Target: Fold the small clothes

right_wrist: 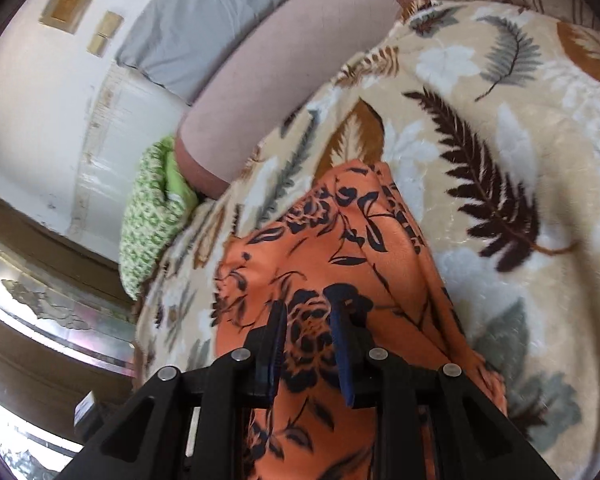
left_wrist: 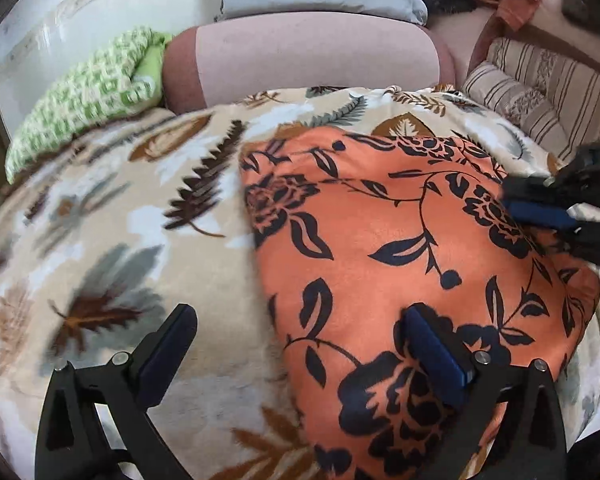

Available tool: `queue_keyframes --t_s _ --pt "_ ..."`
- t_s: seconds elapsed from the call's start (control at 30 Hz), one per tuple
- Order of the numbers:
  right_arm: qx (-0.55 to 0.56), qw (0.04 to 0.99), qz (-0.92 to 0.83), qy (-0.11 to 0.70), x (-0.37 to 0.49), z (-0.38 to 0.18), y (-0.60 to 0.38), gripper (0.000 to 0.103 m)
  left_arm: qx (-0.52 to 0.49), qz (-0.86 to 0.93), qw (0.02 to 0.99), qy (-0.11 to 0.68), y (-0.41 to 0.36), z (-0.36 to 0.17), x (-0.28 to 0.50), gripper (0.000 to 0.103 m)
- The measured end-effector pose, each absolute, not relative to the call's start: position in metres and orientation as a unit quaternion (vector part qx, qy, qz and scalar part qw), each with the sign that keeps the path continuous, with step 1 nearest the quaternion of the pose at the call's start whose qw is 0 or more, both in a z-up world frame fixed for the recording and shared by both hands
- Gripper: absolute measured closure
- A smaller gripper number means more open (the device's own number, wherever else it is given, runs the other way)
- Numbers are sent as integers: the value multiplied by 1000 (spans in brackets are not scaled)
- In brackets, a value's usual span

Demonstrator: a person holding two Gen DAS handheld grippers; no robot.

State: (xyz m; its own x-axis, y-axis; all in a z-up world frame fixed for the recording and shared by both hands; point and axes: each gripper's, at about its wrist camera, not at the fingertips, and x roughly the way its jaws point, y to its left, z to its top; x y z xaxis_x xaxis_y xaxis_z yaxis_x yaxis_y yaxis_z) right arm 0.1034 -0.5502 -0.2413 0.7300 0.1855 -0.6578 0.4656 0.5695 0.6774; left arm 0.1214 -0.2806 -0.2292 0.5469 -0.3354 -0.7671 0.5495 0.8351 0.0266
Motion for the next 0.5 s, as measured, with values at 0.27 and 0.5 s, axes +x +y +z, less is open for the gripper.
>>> queue_keyframes --t_s 0.27,0.5 --pt "469 797 -99 367 111 -268 -559 79 120 -282 848 433 -291 -242 134 0" --pt "475 796 -105 362 110 -257 -552 79 155 -265 862 403 -289 -222 122 0"
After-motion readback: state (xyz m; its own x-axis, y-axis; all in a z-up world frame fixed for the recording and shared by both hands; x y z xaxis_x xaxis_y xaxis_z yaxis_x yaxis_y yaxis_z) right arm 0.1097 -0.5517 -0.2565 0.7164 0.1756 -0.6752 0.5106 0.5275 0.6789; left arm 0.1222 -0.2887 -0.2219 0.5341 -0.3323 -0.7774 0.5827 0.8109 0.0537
